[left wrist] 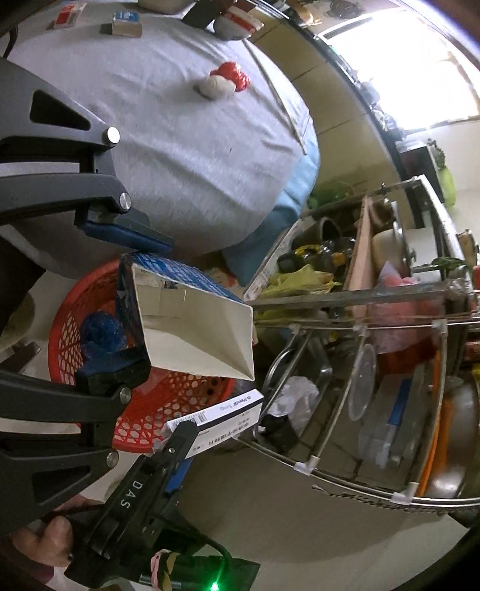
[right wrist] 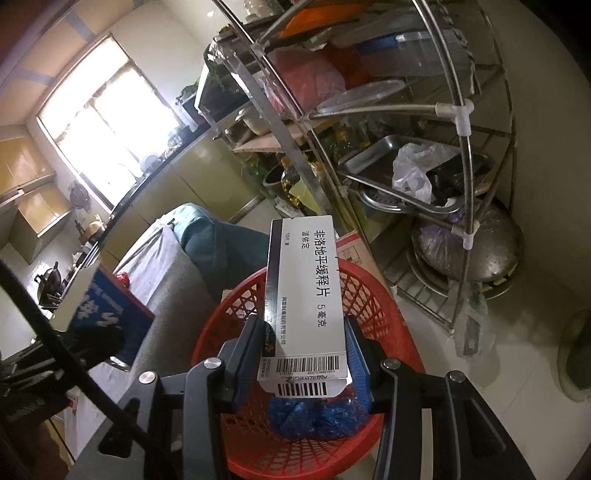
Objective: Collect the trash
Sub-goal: 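Carry the torn carton and medicine box to the red basket and release both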
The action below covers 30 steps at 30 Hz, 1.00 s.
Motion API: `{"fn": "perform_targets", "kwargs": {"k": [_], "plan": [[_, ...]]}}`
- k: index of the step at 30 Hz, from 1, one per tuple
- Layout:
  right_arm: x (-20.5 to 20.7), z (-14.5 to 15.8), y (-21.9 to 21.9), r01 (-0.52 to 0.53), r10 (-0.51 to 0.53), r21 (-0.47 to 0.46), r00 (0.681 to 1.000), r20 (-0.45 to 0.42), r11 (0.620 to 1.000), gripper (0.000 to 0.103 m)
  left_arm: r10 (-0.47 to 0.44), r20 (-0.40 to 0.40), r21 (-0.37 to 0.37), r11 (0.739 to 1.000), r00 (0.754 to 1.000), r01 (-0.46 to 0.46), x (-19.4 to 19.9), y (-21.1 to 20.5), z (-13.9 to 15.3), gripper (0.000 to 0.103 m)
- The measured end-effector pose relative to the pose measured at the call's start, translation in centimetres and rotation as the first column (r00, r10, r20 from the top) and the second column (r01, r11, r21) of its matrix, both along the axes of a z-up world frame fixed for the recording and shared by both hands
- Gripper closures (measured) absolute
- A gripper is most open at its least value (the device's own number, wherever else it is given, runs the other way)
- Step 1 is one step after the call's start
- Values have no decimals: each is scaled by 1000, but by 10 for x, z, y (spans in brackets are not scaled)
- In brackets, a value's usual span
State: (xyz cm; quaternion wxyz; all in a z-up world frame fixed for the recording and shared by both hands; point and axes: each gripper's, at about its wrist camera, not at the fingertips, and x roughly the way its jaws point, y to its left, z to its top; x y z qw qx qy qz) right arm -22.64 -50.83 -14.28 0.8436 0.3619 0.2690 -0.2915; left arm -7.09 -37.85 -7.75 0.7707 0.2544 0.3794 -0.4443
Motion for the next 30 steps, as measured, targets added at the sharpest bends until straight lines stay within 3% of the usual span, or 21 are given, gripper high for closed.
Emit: {"fn": "perform_targets", "kwargs": {"k": [13,30], "plan": [[4,-11,-4,-16,17,46,1000,-14,999,56,-37,-33,34,999,999,38,5,-22,-20,50],[3,-10,-4,-17,18,63,1000,-17,998,55,-39,-24,3,999,999,39,6,-15,-11,48]]}}
